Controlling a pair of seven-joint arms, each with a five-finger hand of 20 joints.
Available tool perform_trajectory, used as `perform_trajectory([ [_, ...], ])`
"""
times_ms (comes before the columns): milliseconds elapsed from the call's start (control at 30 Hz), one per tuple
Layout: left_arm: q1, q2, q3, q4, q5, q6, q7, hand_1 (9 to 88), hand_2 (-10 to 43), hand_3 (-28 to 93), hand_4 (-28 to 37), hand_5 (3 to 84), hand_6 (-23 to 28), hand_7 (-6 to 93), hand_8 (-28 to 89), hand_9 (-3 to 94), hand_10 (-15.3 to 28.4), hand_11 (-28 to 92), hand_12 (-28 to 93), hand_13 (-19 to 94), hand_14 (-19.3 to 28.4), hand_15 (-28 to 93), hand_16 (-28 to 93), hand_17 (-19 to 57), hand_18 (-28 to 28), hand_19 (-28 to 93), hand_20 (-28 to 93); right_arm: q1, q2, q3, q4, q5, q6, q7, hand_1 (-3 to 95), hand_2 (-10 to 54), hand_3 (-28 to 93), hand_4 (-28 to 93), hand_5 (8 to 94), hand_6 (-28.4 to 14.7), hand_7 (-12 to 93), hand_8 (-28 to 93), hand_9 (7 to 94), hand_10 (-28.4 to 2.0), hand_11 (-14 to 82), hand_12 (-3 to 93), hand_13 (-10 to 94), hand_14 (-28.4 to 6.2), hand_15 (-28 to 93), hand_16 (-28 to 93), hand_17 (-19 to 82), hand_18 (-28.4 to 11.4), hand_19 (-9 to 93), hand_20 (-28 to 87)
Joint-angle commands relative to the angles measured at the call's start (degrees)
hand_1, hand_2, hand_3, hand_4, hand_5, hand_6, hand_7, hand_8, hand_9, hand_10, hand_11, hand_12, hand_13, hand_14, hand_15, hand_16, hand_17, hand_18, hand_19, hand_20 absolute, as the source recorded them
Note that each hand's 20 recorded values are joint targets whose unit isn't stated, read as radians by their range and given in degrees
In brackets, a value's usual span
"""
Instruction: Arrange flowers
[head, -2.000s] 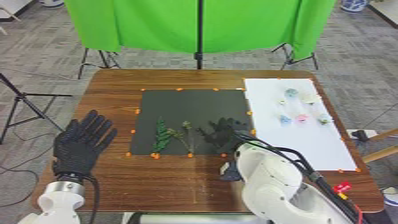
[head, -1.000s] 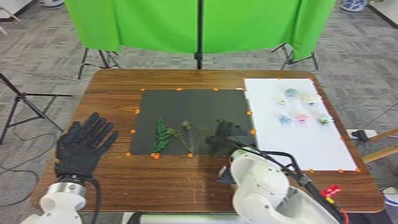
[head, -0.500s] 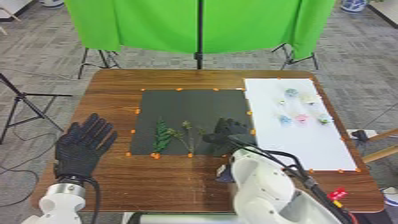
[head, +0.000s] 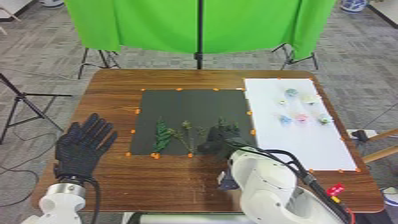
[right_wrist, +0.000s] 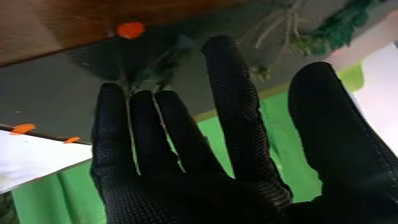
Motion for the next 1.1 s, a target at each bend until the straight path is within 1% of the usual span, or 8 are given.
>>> perform_trajectory([
  [33, 0.7, -0.46, -0.34, 0.64, -0.79, -0.06, -0.62, 30.5, 16.2, 75, -28.3, 49.1, 6.8, 22.3, -11, 43.0, 14.6, 29, 13, 34, 14.1, 45, -7, -3.1, 14.1, 35, 14, -1.3, 1.2, 0.4, 0.4, -2.2, 1.2, 0.1, 28.6, 8.3, 72, -20, 68.3, -5.4, 13, -10, 33.0, -28.4, 7.8, 12.5, 10, -28.4, 43, 3, -1, -27.6, 60, 7],
  [100, 0.9, -0.68, -0.80, 0.59, -1.57, -0.40, -0.22, 30.5, 16.2, 75, -28.3, 49.1, 6.8, 22.2, -11, 43.0, 14.7, 29, 13, 33, 14.1, 44, -7, -3.0, 14.1, 35, 14, -1.6, 1.7, 0.5, 0.4, -2.9, 0.7, -0.1, 28.5, 8.5, 72, -20, 68.5, -5.5, 13, -10, 33.0, -28.3, 7.9, 12.4, 10, -28.4, 43, 3, 0, -27.4, 60, 7],
  [300, 1.8, -0.61, -1.99, 0.26, -1.76, -0.37, 0.70, 30.5, 16.2, 74, -28.3, 49.1, 6.9, 22.0, -11, 42.9, 14.7, 29, 13, 33, 14.1, 44, -7, -3.1, 14.2, 35, 14, -1.7, 3.2, 0.5, -0.2, -2.7, -0.3, 0.1, 28.6, 8.6, 73, -20, 69.6, -5.7, 13, -10, 32.3, -27.9, 7.9, 11.5, 9, -28.3, 43, 2, 0, -27.0, 60, 7],
  [433, 1.9, -0.69, -1.73, 0.22, -1.71, -0.37, 0.86, 30.4, 16.3, 74, -28.3, 49.1, 6.8, 22.0, -11, 42.9, 14.7, 29, 13, 33, 14.1, 44, -7, -3.1, 14.2, 35, 14, -1.1, 5.1, -0.2, -1.0, -4.1, 0.1, -2.1, 28.6, 8.6, 73, -20, 70.3, -5.7, 13, -10, 32.3, -27.8, 8.1, 11.3, 9, -28.2, 42, 2, 0, -26.9, 60, 7],
  [600, 1.3, -0.96, -0.98, 0.73, -1.88, -0.40, 0.14, 30.4, 16.3, 74, -28.3, 49.0, 6.8, 21.9, -11, 42.9, 14.6, 29, 13, 33, 14.1, 44, -7, -3.1, 14.2, 35, 14, -0.2, 6.6, -1.2, -1.6, -5.4, 1.4, -5.0, 28.7, 8.7, 73, -20, 70.3, -5.3, 13, -10, 32.6, -27.3, 8.3, 11.2, 10, -27.9, 43, 2, 0, -26.7, 60, 7],
  [667, 1.0, -0.88, -0.83, 0.98, -1.81, -0.50, -0.10, 30.4, 16.3, 74, -28.3, 49.0, 6.9, 21.9, -11, 42.9, 14.7, 29, 13, 33, 14.1, 44, -7, -3.2, 14.2, 35, 14, 0.0, 6.8, -1.4, -1.6, -6.2, 0.1, -5.4, 28.7, 8.6, 73, -20, 70.5, -5.1, 14, -10, 32.7, -27.2, 8.3, 11.1, 10, -27.7, 43, 2, 0, -26.7, 60, 7],
  [800, 1.2, -0.65, -1.12, 0.99, -1.94, -0.65, -0.17, 30.4, 16.3, 74, -28.3, 49.0, 6.9, 21.9, -11, 42.9, 14.6, 29, 13, 33, 14.1, 44, -7, -3.1, 14.1, 35, 14, -0.8, 7.5, -1.5, -1.8, -9.0, 0.1, -6.7, 28.8, 8.6, 73, -20, 70.5, -5.0, 14, -10, 32.3, -27.2, 8.0, 11.1, 10, -27.6, 42, 2, 0, -26.6, 60, 7],
  [1100, 1.7, -1.20, -1.81, 1.07, -2.67, -1.02, -0.38, 30.4, 16.3, 74, -28.3, 49.0, 6.9, 21.7, -11, 42.9, 14.6, 29, 13, 33, 14.1, 44, -7, -3.1, 14.1, 35, 14, -2.2, 9.5, -0.9, -2.5, -9.9, -2.3, -6.9, 28.9, 8.6, 73, -21, 67.7, -4.5, 13, -11, 29.0, -26.9, 6.9, 10.8, 4, -27.1, 40, 0, -2, -25.7, 59, 7],
])
